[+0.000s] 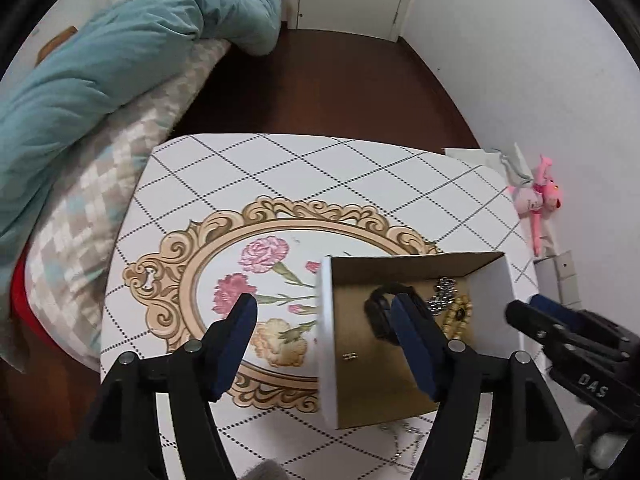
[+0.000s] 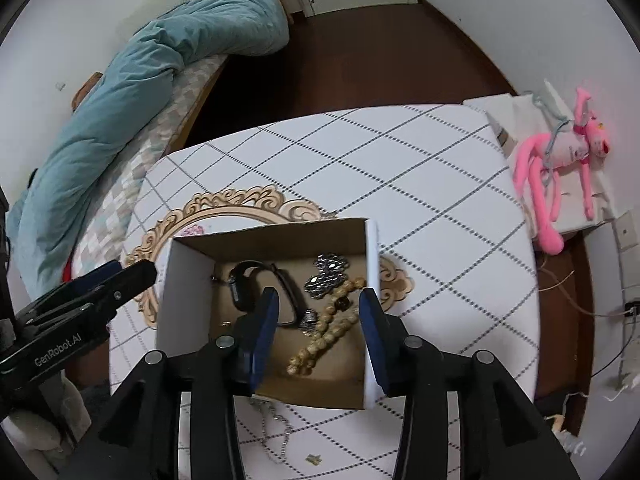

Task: Organize jewelry
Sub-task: 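Open both tools over the box to drop the two rings inside, then move the right tool down to the gold stud earring and grasp it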

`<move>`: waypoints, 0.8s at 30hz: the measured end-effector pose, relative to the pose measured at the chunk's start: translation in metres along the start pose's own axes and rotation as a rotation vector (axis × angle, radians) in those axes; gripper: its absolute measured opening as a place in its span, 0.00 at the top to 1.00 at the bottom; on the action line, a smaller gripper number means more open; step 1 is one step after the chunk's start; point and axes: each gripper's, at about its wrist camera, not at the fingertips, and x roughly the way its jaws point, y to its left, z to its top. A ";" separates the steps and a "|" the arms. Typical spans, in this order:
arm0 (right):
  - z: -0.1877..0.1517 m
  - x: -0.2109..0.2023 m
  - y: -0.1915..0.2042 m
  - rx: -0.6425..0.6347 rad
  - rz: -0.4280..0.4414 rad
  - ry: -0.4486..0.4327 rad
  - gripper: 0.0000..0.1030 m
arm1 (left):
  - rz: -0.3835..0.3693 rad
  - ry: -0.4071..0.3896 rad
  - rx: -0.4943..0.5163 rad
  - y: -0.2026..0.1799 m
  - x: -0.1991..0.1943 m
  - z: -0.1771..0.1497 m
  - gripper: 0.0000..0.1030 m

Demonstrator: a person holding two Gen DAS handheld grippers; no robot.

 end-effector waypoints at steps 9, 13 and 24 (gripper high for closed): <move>-0.015 -0.011 0.010 -0.097 -0.230 -0.045 0.02 | 0.105 -0.047 0.031 -0.006 -0.008 -0.014 0.00; -0.017 -0.027 0.012 -0.094 -0.245 -0.080 0.00 | 0.103 -0.085 0.029 -0.007 -0.027 -0.014 0.00; -0.098 -0.055 0.007 -0.023 -0.169 -0.111 0.00 | 0.189 -0.062 0.032 0.000 -0.043 -0.080 0.00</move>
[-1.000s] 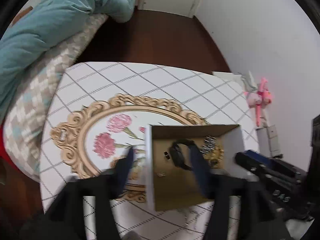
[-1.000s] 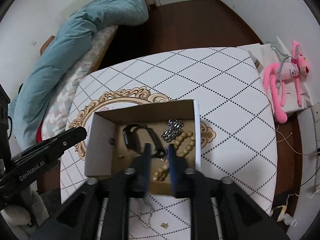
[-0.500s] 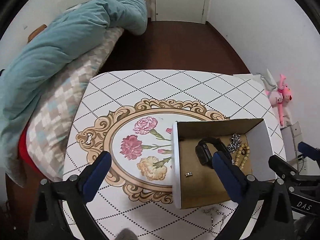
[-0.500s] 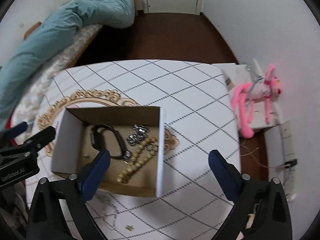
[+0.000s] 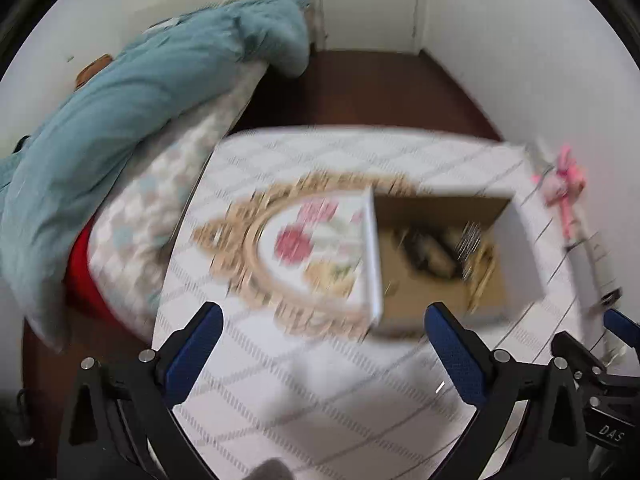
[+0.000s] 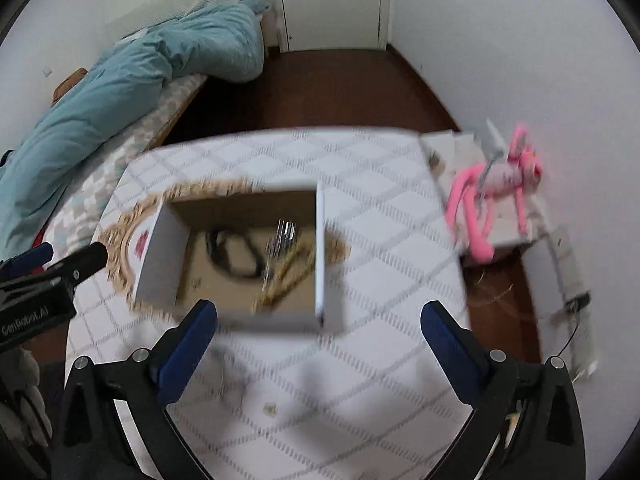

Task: Organize jewelry
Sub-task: 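Move the right tool down to the gold stud earring and grasp it, then grasp the thin silver chain with the left tool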

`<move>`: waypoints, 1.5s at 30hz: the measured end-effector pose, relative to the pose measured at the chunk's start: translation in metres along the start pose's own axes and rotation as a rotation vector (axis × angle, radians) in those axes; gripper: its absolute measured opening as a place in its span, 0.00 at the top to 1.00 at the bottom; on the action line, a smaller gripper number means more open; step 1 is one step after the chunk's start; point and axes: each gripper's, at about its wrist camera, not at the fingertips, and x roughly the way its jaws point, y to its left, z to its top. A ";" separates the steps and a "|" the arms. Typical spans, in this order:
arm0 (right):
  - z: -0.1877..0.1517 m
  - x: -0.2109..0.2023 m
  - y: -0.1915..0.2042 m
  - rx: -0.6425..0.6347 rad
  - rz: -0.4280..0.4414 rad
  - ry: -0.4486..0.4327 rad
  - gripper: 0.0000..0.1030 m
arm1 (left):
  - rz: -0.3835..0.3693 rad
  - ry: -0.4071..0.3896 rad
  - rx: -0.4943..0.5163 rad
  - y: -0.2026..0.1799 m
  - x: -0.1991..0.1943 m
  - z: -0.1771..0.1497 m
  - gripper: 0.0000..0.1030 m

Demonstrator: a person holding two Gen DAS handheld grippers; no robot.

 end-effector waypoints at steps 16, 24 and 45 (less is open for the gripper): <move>-0.088 0.066 0.022 -0.007 0.054 0.122 0.52 | 0.065 0.199 0.020 0.002 0.066 -0.090 0.00; -0.090 0.065 0.029 -0.055 -0.028 0.076 0.91 | 0.055 0.191 0.003 0.006 0.066 -0.092 0.00; -0.078 0.039 -0.046 0.192 0.052 0.025 0.98 | -0.156 0.214 0.024 -0.065 0.064 -0.064 0.01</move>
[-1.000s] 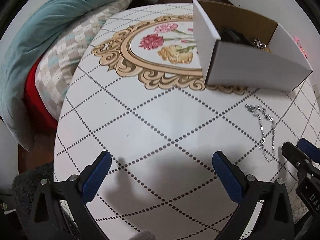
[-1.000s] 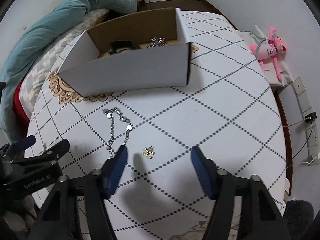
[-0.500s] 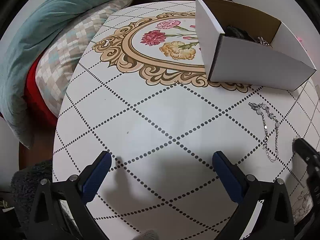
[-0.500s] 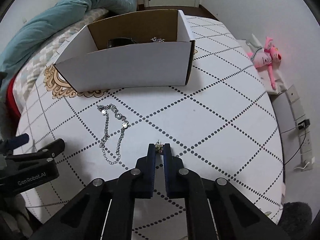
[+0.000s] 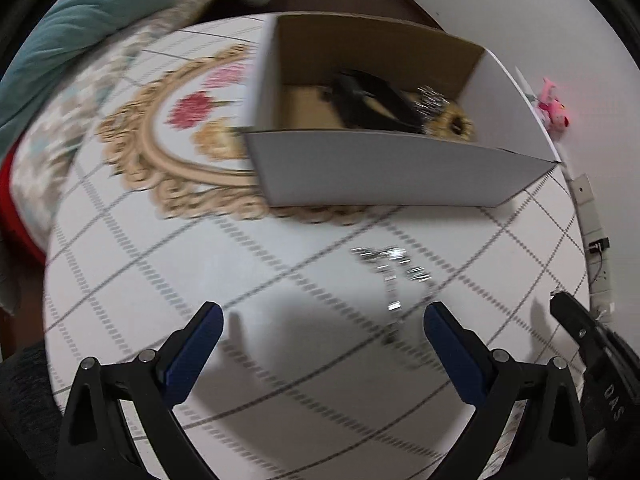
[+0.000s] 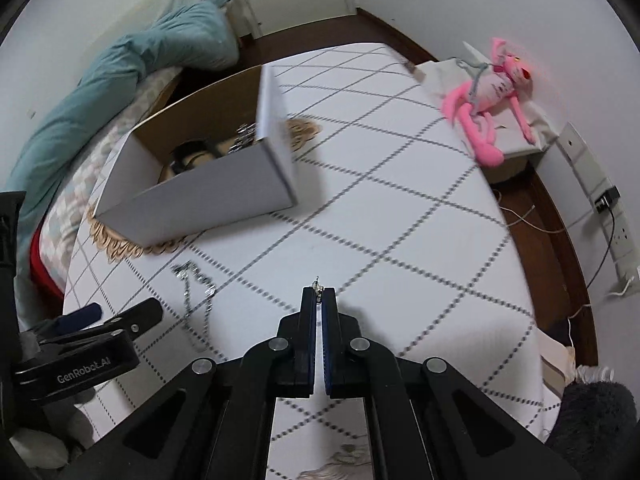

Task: Organize jewelry
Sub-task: 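Grasp the thin silver chain with the left tool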

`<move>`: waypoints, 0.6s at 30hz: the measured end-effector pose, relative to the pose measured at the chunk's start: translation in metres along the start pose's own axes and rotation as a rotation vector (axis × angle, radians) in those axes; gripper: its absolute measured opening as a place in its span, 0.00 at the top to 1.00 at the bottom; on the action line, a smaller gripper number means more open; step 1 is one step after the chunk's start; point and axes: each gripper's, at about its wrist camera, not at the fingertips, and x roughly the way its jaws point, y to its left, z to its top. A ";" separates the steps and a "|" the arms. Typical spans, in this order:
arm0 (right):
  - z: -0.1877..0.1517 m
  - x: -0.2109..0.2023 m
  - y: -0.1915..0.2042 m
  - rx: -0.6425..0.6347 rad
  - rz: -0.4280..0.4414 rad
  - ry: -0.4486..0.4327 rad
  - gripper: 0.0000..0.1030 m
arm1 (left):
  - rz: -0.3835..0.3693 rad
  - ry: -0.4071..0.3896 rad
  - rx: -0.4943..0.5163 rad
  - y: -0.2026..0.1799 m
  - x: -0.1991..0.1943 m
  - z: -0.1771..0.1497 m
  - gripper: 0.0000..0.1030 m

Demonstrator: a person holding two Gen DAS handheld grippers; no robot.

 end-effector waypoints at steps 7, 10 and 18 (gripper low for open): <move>0.003 -0.001 -0.015 0.035 -0.005 -0.007 0.98 | 0.046 -0.040 0.088 -0.040 0.011 0.008 0.38; 0.004 -0.001 -0.016 0.040 -0.001 -0.010 0.98 | 0.033 -0.071 0.138 -0.051 0.006 0.010 0.89; 0.005 -0.011 -0.015 0.045 0.030 -0.028 0.98 | -0.054 -0.080 0.075 -0.022 -0.013 0.007 0.89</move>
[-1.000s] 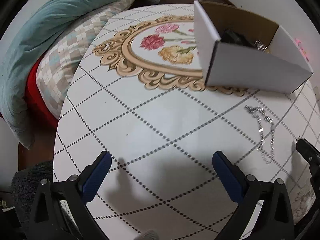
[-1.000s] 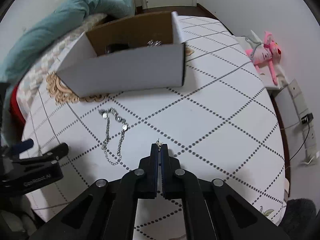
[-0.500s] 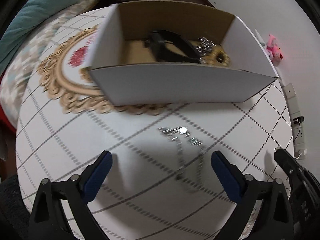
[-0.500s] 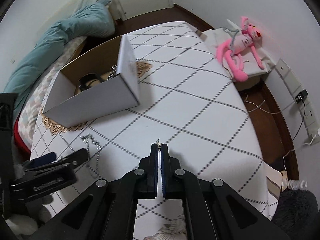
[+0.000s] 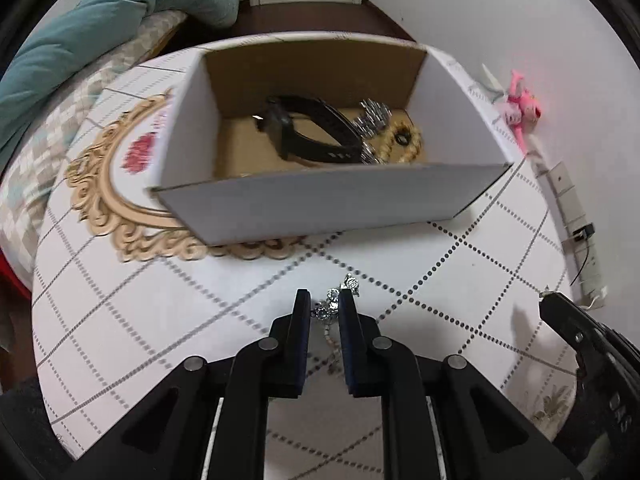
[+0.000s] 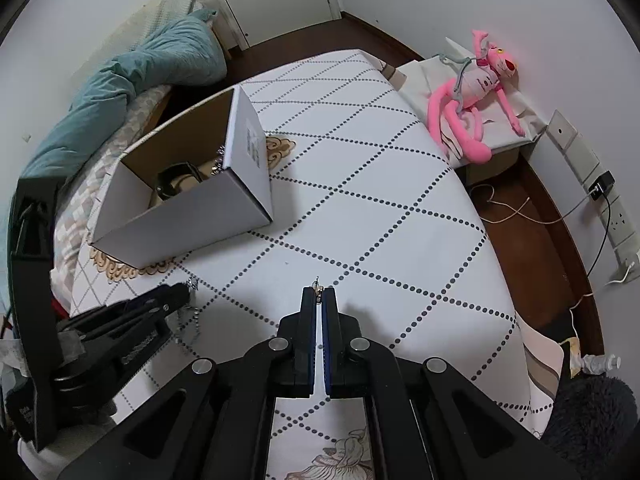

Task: Organize jewelry
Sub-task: 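Carry the chain with the left tool while the right tool carries the earring into the box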

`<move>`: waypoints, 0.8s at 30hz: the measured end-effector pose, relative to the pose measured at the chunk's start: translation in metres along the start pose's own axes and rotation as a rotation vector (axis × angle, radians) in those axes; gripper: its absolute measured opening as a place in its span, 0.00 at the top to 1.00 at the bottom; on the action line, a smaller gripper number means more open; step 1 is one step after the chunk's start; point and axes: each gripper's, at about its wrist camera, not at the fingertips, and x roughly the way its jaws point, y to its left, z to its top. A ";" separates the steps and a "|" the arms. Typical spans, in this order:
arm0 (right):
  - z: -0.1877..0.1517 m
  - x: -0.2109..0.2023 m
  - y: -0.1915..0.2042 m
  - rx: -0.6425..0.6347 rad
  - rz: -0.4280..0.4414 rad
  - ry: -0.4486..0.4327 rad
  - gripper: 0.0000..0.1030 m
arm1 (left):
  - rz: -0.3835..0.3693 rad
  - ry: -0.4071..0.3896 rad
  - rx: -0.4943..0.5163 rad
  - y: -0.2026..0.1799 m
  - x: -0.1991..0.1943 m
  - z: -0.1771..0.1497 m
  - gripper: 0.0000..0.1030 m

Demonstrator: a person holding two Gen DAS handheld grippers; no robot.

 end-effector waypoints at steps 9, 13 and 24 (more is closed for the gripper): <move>0.011 -0.030 0.013 -0.002 0.077 -0.043 0.98 | -0.083 -0.099 -0.060 0.031 -0.068 0.009 0.89; 0.025 -0.048 0.025 -0.021 0.120 -0.063 0.98 | -0.140 -0.160 -0.060 0.032 -0.105 0.032 0.89; 0.105 -0.050 0.085 -0.152 0.197 -0.071 0.98 | -0.194 -0.150 -0.072 0.052 -0.101 0.108 0.89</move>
